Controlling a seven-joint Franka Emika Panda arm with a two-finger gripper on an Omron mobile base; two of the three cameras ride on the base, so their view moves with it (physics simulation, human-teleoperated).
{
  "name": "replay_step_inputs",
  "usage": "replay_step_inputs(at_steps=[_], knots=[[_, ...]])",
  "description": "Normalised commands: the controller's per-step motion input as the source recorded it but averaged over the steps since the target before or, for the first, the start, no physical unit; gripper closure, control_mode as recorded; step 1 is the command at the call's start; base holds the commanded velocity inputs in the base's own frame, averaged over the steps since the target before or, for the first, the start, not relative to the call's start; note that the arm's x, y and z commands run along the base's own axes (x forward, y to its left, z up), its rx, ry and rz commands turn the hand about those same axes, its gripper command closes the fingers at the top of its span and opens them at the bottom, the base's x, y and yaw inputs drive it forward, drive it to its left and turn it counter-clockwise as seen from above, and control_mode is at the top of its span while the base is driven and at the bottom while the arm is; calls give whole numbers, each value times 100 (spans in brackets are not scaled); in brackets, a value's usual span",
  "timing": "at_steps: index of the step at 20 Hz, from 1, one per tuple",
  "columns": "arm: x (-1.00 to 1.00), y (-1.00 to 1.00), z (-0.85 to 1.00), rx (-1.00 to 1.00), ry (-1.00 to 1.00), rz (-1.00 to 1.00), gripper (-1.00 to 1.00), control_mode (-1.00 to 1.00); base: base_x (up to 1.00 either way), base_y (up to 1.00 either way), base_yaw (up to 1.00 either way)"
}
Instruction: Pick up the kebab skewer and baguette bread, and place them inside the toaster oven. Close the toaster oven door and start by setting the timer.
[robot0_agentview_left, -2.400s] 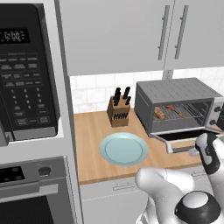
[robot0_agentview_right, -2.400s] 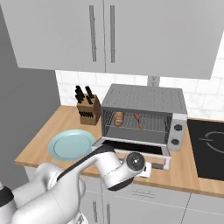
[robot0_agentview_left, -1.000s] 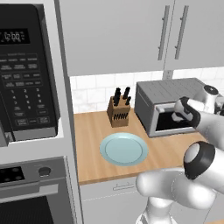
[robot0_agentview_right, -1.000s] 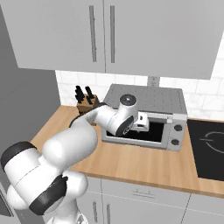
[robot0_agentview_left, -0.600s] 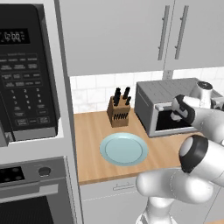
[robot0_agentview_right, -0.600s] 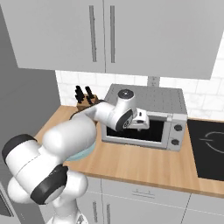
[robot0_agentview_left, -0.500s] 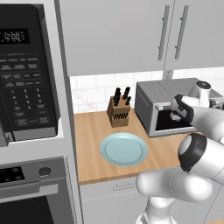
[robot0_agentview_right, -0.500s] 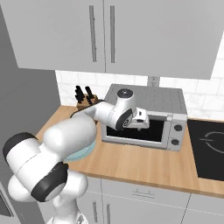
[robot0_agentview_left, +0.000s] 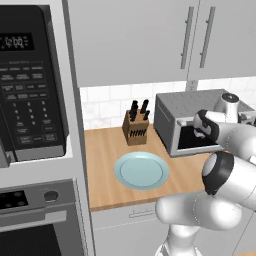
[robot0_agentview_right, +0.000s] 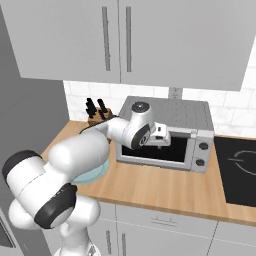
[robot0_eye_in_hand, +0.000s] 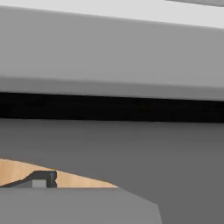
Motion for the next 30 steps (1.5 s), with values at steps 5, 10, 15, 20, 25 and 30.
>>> replay_step_inputs(at_steps=[5, 10, 15, 20, 25, 30], knots=[[8, 0, 4, 0, 6, 0, -100, -100, 0, 0, 0], [-56, -2, 16, 0, 3, 0, -100, -100, 0, 0, 0], [-65, -31, 2, 0, 0, 2, -100, -100, 0, 0, 0], [-45, -45, 0, 1, 0, 0, -100, -100, 0, 0, 0], [0, -49, 0, 9, 0, -10, -100, -100, 0, 0, 0], [0, -32, 0, 19, 0, -18, -100, -100, 0, 0, 0]])
